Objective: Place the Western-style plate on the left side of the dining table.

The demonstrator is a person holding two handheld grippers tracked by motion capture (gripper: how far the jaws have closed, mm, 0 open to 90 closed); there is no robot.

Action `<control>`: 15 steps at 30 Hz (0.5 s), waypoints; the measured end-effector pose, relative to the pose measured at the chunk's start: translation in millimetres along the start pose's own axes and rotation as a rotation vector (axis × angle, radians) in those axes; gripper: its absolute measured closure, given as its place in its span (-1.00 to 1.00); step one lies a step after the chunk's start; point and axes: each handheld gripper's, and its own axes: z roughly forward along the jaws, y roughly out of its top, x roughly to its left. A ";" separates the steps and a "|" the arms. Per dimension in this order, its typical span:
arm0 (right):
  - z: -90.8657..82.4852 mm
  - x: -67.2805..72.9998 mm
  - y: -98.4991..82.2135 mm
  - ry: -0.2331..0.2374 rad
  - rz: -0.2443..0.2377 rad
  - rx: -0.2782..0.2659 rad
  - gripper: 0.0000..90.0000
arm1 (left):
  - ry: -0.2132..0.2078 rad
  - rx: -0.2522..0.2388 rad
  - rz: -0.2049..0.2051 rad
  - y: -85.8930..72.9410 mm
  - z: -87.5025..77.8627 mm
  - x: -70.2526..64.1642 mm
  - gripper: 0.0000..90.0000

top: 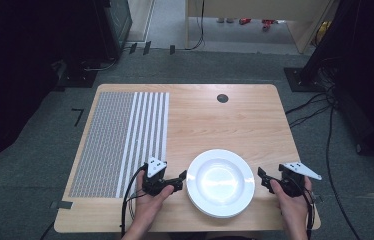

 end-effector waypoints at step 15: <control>-5.6 30.5 4.6 0.076 0.004 -0.031 -0.34 | -0.071 0.055 0.011 -8.2 10.2 -19.2 -0.42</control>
